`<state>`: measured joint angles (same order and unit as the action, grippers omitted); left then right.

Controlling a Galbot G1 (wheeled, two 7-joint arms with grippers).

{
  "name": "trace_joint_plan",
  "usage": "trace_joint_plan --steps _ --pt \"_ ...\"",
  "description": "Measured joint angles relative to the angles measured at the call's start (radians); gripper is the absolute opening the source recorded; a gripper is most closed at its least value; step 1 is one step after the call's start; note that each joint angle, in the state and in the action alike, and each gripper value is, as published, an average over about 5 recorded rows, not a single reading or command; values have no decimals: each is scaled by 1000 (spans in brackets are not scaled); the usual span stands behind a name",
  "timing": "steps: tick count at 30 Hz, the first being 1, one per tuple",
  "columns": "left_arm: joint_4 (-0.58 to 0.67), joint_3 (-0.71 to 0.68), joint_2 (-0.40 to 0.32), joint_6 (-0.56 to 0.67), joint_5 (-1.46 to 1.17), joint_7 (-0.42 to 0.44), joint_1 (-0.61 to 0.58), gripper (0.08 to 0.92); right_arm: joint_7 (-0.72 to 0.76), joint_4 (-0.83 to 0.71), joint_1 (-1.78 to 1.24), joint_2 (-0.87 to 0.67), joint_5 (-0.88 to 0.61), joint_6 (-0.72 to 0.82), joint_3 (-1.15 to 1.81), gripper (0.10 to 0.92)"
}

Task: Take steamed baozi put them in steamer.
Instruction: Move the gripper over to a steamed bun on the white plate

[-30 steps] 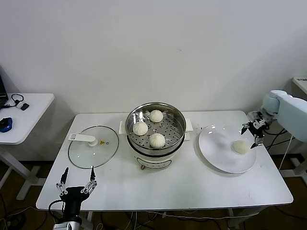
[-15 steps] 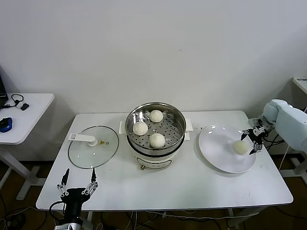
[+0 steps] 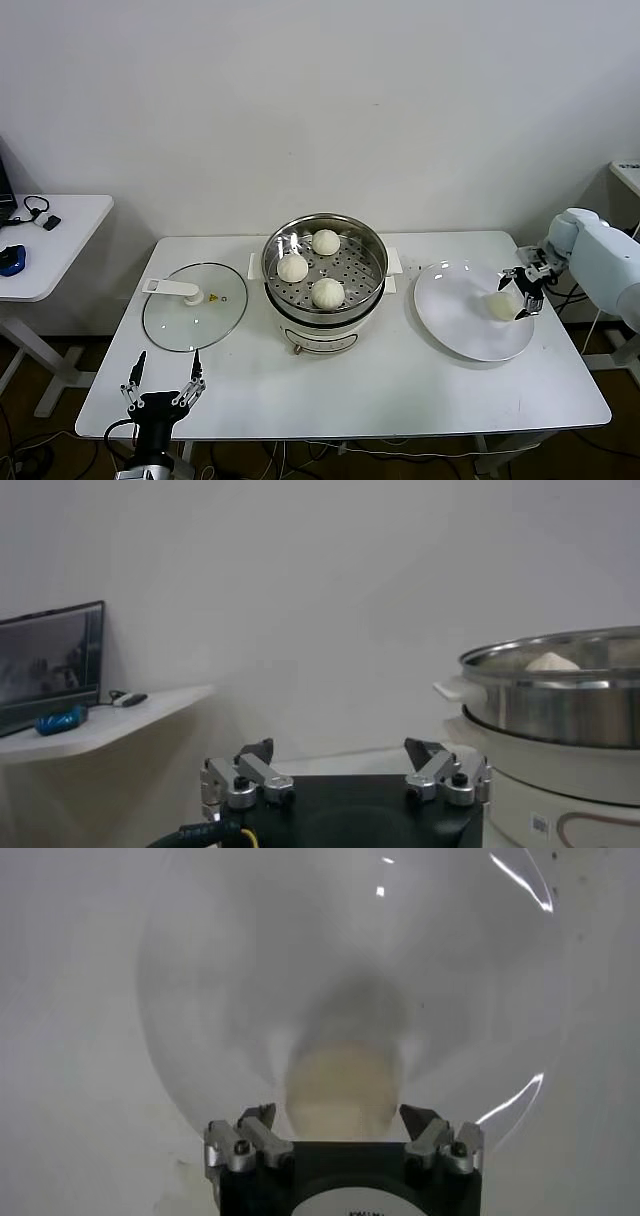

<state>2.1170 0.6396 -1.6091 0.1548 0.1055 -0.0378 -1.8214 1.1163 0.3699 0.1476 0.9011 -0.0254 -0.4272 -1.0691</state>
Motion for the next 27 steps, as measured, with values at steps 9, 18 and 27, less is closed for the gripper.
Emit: trace_joint_plan --steps 9,18,27 --pt "-3 0 0 0 -3 0 6 823 0 -31 -4 15 22 -7 29 768" --pt "-3 3 0 1 -5 0 7 823 5 -48 1 26 33 -12 43 536" --pt "3 3 0 4 -6 0 4 823 23 -1 31 -4 8 8 14 538"
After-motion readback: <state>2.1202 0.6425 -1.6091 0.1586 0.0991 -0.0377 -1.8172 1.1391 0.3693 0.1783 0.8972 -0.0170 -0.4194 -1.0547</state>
